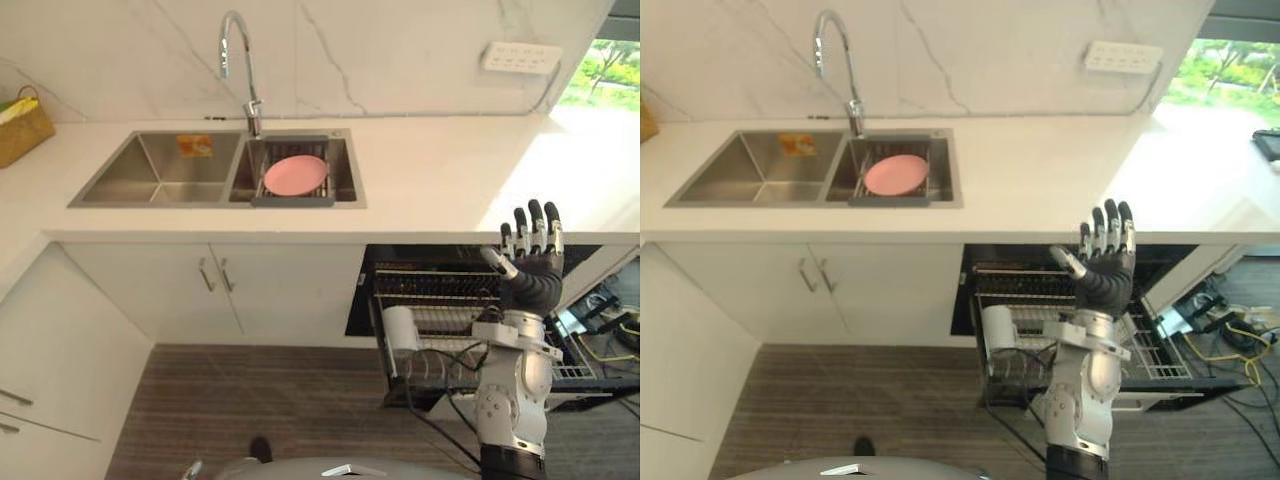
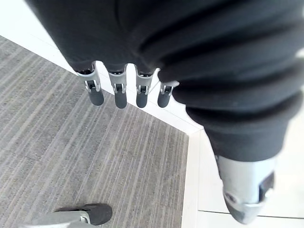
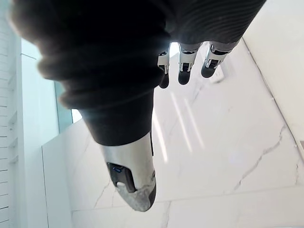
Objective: Walk over to the sink, pick up the cup, carry it to the dishwasher, place the cup inside the dishwasher, then close the dishwasher door
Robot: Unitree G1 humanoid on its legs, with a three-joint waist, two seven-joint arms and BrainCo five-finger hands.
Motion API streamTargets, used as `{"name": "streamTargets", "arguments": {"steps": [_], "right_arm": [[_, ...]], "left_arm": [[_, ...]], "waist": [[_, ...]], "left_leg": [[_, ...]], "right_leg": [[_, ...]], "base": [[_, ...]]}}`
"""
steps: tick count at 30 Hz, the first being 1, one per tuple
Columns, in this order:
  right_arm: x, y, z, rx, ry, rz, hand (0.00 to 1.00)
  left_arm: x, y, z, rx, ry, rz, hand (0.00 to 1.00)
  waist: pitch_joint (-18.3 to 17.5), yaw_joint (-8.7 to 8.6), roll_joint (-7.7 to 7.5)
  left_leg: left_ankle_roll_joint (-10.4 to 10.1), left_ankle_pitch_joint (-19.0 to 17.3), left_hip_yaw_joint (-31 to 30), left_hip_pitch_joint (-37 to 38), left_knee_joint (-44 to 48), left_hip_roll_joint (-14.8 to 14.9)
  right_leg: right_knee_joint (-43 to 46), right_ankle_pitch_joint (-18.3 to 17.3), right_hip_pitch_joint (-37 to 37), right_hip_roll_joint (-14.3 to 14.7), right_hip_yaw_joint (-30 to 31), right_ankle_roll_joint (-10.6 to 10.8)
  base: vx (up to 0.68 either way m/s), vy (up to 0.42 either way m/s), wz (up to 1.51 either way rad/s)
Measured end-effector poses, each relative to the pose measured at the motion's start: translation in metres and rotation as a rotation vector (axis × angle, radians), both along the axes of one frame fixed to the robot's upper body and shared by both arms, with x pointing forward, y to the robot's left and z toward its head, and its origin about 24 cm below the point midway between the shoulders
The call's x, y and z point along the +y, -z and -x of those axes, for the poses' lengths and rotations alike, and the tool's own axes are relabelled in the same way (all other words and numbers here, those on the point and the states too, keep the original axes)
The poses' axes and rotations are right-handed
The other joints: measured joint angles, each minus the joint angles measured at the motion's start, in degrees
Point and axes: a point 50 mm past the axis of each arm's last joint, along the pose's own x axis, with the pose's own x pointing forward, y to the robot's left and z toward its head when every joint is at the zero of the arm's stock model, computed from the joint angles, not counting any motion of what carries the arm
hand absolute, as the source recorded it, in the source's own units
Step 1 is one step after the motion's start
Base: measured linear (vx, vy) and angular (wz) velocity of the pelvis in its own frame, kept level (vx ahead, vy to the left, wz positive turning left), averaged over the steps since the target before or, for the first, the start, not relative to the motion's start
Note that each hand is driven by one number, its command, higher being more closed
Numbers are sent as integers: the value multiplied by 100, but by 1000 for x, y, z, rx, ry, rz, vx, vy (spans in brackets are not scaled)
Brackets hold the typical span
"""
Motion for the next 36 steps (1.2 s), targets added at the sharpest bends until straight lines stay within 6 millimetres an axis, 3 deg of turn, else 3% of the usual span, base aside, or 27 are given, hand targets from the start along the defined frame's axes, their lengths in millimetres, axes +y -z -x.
{"name": "streamTargets", "arguments": {"steps": [2,4,6,8,11,12,13,15,17,19,20,21,22,23,24,26,27,28,29,30,31,32,33,34,36], "right_arm": [[-1,3,2,14,0,-4,0],[0,4,3,13,-1,-11,0],[0,4,4,10,-6,-5,0],[-3,4,10,11,-3,4,0],[-4,3,11,6,-5,14,0],[-3,3,11,4,-11,14,0],[-3,3,11,4,-12,15,0],[-1,0,8,-10,-23,19,0],[-1,-1,7,-14,-27,25,0],[0,-3,5,-29,-46,17,0],[3,-5,2,-44,-69,18,0],[3,-5,2,-44,-69,18,0],[3,-7,4,-56,-80,33,0],[4,-6,5,-49,-79,27,0],[4,-5,6,-46,-77,22,0],[9,-7,8,-62,-83,13,0],[10,-8,8,-66,-88,18,0],[12,-11,8,-76,-92,26,0],[12,-12,9,-77,-86,41,0],[12,-12,9,-75,-84,41,0],[12,-11,9,-69,-78,41,0],[11,-10,10,-56,-68,41,0],[10,-10,10,-55,-64,39,0],[10,-9,11,-48,-58,34,0],[9,-7,12,-36,-53,30,0]], "left_arm": [[1,0,3,8,3,-1,0],[3,-1,3,4,-10,-5,0],[6,-1,3,-2,-43,-8,0],[7,-1,7,2,-73,-7,0],[4,0,11,-6,-149,16,0],[1,1,14,0,-174,33,0],[-1,2,17,9,-181,47,0],[-9,3,29,34,-225,75,0],[-13,4,44,69,-264,85,0],[-15,4,56,103,-283,97,0],[-15,4,60,111,-286,98,0],[-15,4,60,111,-286,98,0],[-8,4,49,83,-273,91,0],[-4,5,35,57,-255,87,0],[-1,4,31,46,-244,83,0],[8,3,15,8,-204,63,0],[10,2,13,2,-195,56,0],[12,2,12,0,-183,59,0],[10,2,9,0,-164,68,0],[8,2,8,1,-148,72,0],[12,1,4,-8,-132,65,0],[16,0,-2,-17,-109,58,0],[16,0,-5,-21,-103,59,0],[15,0,-11,-30,-88,63,0],[15,-1,-20,-50,-62,62,0]], "waist": [[-12,49,-23],[28,-4,-38],[340,-19,-39],[475,-24,-41],[506,31,-11],[592,27,-18],[590,26,1],[576,72,124],[579,170,183],[534,258,89],[473,243,-29],[473,243,-29],[344,116,-185],[324,109,-182],[306,121,-182],[290,154,-253],[304,154,-319],[315,177,-409],[253,139,-295],[211,119,-304],[207,89,-304],[218,17,-367],[223,-12,-382],[221,-65,-384],[220,-164,-358]], "left_leg": [[-66,-48,165,-34,46,110],[-134,-283,210,-368,669,243],[-86,-852,348,-1122,2570,602],[-77,-938,393,-1311,3312,802],[-148,-951,439,-1191,3255,819],[-439,-1030,410,-1216,3341,806],[-445,-1096,282,-1173,3165,738],[-526,-1033,-506,-1093,1996,496],[-660,-954,-766,-1150,1842,592],[-440,-1007,-476,-1142,2387,462],[-231,-1275,-294,-1205,2632,341],[-231,-1275,-294,-1205,2632,341],[14,-1724,-172,-1413,3097,88],[114,-1820,-145,-1392,3100,13],[145,-1838,-129,-1339,3018,-23],[261,-1840,30,-842,2468,-214],[286,-1827,94,-615,2266,-310],[325,-1805,168,-202,1848,-454],[434,-1732,163,69,1497,-525],[463,-1714,141,174,1373,-541],[502,-1694,94,348,1246,-541],[570,-1654,-65,540,1041,-528],[565,-1650,-90,625,954,-513],[507,-1628,-93,778,840,-463],[431,-1713,-208,935,794,-351]], "right_leg": [[82,-34,-157,100,173,-60],[172,-82,-250,95,193,-129],[372,-189,-194,188,236,-135],[555,-281,-68,207,220,-98],[576,-385,39,181,310,-179],[481,-371,180,171,358,-204],[449,-373,238,146,391,-200],[417,-436,277,89,659,-120],[392,-499,296,71,980,-24],[390,-628,330,-165,1339,-65],[373,-715,344,-358,1429,-127],[373,-715,344,-358,1429,-127],[510,-657,293,-614,1572,-207],[886,-399,94,-659,1618,-96],[1109,-284,-17,-670,1646,-99],[2671,162,-654,-734,1710,-86],[3047,401,-851,-812,1689,-98],[3572,947,-1042,-922,1674,-149],[4034,1424,-1332,-922,1693,-227],[4309,1378,-1486,-876,1685,-186],[4663,971,-1694,-708,1612,-139],[4845,221,-1975,-422,1189,-186],[4789,25,-2085,-318,983,-194],[4501,-266,-2263,-150,580,-265],[3547,-433,-2474,59,152,-331]], "base": [[15,-69,-29],[19,-54,-10],[-15,-37,-7],[-5,-50,4],[16,-23,-5],[-3,15,-9],[-7,63,-14],[3,139,-41],[121,316,-83],[206,335,-94],[161,240,-48],[236,291,-22],[270,291,6],[284,297,6],[270,274,-5],[241,208,-12],[240,174,-23],[262,188,-26],[282,189,-23],[308,140,-7],[333,70,15],[403,36,23],[401,-1,31],[339,-20,25],[356,-57,36]]}}
